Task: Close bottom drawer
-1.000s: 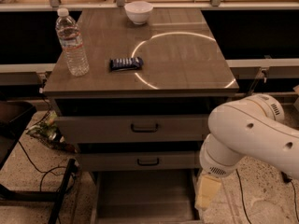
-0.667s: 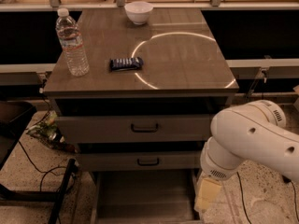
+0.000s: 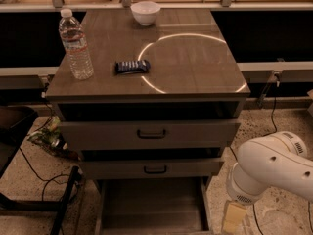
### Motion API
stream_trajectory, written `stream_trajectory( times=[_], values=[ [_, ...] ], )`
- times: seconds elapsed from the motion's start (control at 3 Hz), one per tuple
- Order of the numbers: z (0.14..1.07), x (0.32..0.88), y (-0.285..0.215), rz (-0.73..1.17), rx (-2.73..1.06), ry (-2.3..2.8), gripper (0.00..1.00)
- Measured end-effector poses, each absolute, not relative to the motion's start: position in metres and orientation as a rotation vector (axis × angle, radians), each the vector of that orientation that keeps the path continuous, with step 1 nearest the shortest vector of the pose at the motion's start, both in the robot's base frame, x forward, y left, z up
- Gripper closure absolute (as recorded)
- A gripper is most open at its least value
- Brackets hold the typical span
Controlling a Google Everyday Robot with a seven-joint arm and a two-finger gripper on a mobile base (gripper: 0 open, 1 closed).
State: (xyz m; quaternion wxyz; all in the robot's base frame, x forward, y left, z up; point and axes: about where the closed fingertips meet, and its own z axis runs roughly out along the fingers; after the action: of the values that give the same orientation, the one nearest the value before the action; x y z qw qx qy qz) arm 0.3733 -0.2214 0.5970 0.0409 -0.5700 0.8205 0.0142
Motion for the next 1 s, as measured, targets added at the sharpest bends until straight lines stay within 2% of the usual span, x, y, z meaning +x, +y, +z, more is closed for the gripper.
stream_trajectory(
  times=[0.67, 1.0],
  values=[
    [0.506, 0.364, -0.286, -0.001, -1.973, 2.497, 0.0],
    [0.483, 0.356, -0.302, 0.011, -2.029, 2.468, 0.0]
  ],
)
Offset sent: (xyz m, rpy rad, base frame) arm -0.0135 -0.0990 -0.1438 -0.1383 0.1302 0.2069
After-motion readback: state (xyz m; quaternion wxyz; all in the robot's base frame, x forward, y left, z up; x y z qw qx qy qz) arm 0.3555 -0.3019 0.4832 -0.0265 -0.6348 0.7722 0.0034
